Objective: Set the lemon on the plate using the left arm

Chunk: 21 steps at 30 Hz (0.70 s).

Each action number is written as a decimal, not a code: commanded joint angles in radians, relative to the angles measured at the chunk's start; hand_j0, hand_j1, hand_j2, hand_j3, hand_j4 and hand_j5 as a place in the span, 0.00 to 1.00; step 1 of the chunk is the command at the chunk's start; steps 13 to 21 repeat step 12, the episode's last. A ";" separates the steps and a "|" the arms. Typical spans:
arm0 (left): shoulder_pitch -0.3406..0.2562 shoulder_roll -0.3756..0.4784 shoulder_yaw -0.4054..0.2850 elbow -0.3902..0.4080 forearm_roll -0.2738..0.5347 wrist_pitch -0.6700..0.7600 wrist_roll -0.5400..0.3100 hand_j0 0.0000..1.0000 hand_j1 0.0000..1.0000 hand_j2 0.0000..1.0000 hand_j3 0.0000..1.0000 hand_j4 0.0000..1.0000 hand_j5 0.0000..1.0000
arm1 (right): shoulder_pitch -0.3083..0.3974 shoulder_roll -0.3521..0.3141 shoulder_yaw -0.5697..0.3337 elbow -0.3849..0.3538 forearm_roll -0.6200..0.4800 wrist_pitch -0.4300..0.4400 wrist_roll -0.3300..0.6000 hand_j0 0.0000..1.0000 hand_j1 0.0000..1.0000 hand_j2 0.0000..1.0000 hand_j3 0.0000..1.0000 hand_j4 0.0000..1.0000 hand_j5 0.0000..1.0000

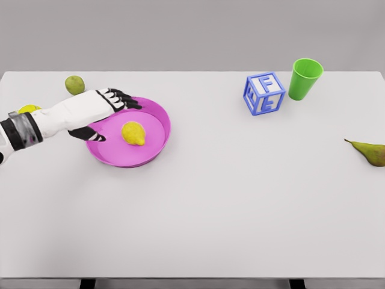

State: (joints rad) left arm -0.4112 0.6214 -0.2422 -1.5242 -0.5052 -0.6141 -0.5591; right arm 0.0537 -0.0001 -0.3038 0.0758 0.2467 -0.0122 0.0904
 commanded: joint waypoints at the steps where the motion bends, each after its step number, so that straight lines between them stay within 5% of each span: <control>1: 0.006 0.133 0.024 -0.051 0.180 0.003 0.001 1.00 1.00 1.00 1.00 1.00 1.00 | 0.000 0.000 0.000 0.001 0.000 0.000 0.000 1.00 1.00 1.00 1.00 1.00 1.00; 6: 0.060 0.164 0.073 -0.051 0.198 0.003 0.001 1.00 1.00 1.00 1.00 1.00 1.00 | 0.000 0.000 0.000 0.001 0.000 0.000 0.000 1.00 1.00 1.00 1.00 1.00 1.00; 21: 0.068 0.167 0.077 -0.045 0.192 0.003 0.001 1.00 1.00 1.00 1.00 1.00 1.00 | 0.000 0.000 0.000 -0.001 0.000 0.000 0.000 1.00 1.00 1.00 1.00 1.00 1.00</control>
